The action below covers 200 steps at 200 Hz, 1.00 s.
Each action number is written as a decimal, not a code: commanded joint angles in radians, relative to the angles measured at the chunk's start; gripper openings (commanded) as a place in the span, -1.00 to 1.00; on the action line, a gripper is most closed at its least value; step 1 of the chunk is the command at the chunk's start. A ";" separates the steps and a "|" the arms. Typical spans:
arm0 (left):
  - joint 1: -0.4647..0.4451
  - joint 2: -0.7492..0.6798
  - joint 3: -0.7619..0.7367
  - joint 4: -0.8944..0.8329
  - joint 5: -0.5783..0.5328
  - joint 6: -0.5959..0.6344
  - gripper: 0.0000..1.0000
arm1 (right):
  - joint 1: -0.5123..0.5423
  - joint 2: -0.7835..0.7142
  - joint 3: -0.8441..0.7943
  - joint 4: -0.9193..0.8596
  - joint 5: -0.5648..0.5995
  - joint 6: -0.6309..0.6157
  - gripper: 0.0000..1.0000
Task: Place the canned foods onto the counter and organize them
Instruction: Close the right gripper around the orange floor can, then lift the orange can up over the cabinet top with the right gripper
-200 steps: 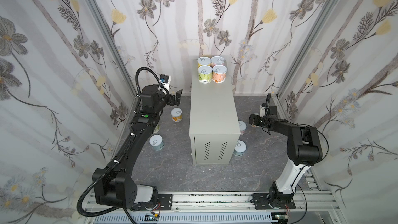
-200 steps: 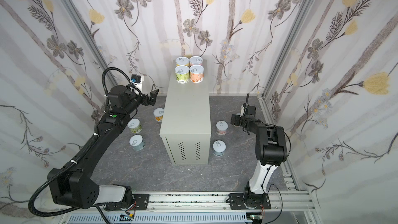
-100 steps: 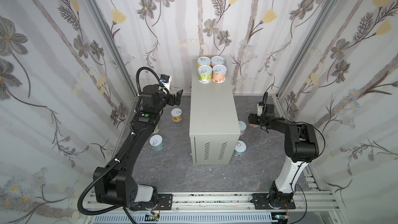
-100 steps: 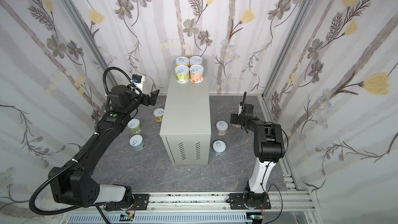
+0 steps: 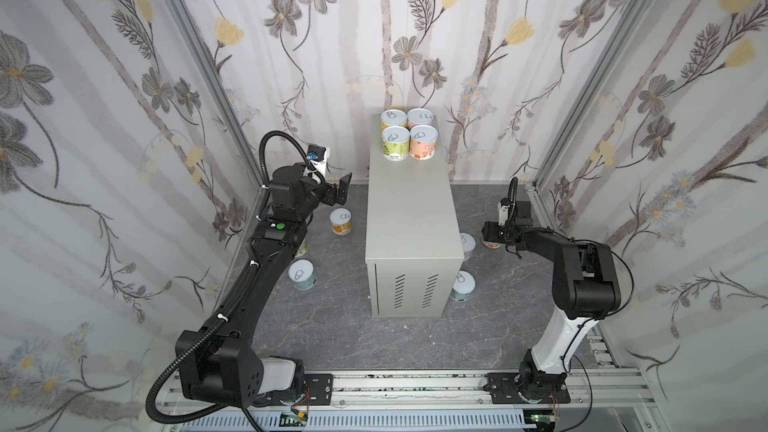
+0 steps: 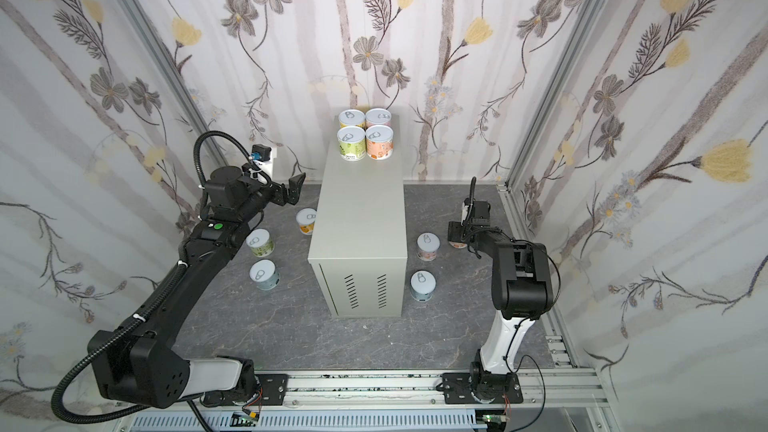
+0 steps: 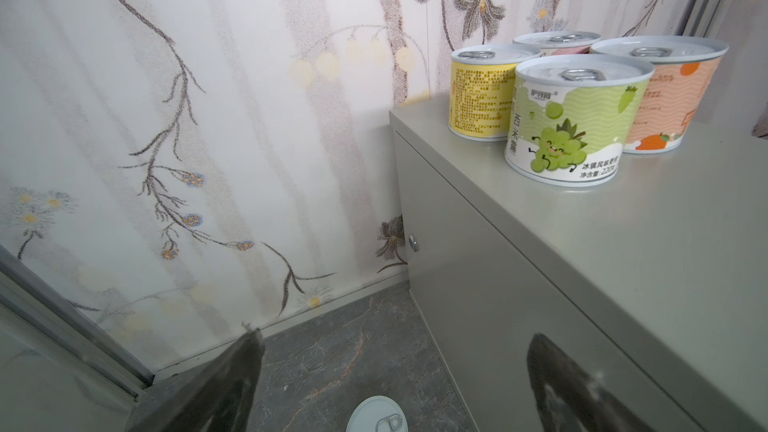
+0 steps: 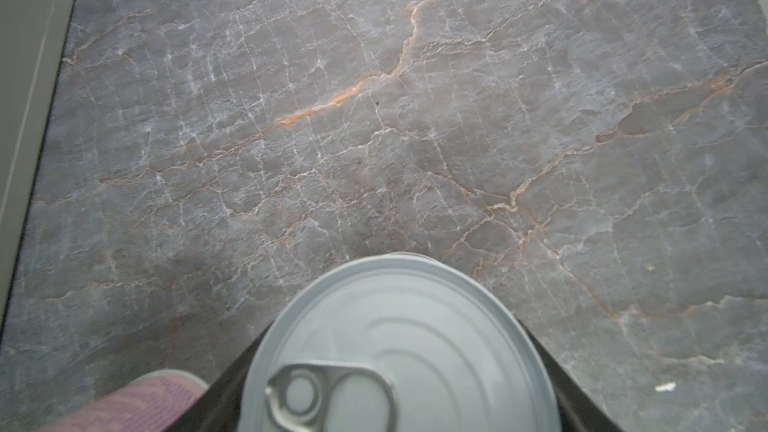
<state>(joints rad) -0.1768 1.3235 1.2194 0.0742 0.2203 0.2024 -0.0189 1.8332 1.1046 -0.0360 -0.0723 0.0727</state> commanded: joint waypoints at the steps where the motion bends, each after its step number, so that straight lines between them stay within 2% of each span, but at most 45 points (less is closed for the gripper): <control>1: 0.002 -0.030 -0.017 0.030 -0.007 0.010 1.00 | 0.002 -0.064 -0.003 -0.011 0.010 -0.013 0.23; 52: 0.005 -0.100 -0.069 0.027 -0.015 0.020 1.00 | 0.004 -0.276 0.032 -0.187 0.009 -0.021 0.24; 116: 0.010 -0.166 -0.102 -0.002 -0.002 0.021 1.00 | 0.022 -0.545 0.210 -0.466 0.002 -0.012 0.25; 157: 0.011 -0.176 -0.100 -0.030 0.062 0.011 1.00 | 0.084 -0.579 0.418 -0.662 -0.037 0.018 0.29; 200: 0.013 -0.181 -0.096 -0.050 0.085 0.021 1.00 | 0.198 -0.521 0.744 -0.866 0.023 0.029 0.29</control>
<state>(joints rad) -0.1680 1.1503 1.1149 0.0254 0.2794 0.2096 0.1337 1.2842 1.7130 -0.8085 -0.0795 0.0891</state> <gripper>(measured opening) 0.998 0.729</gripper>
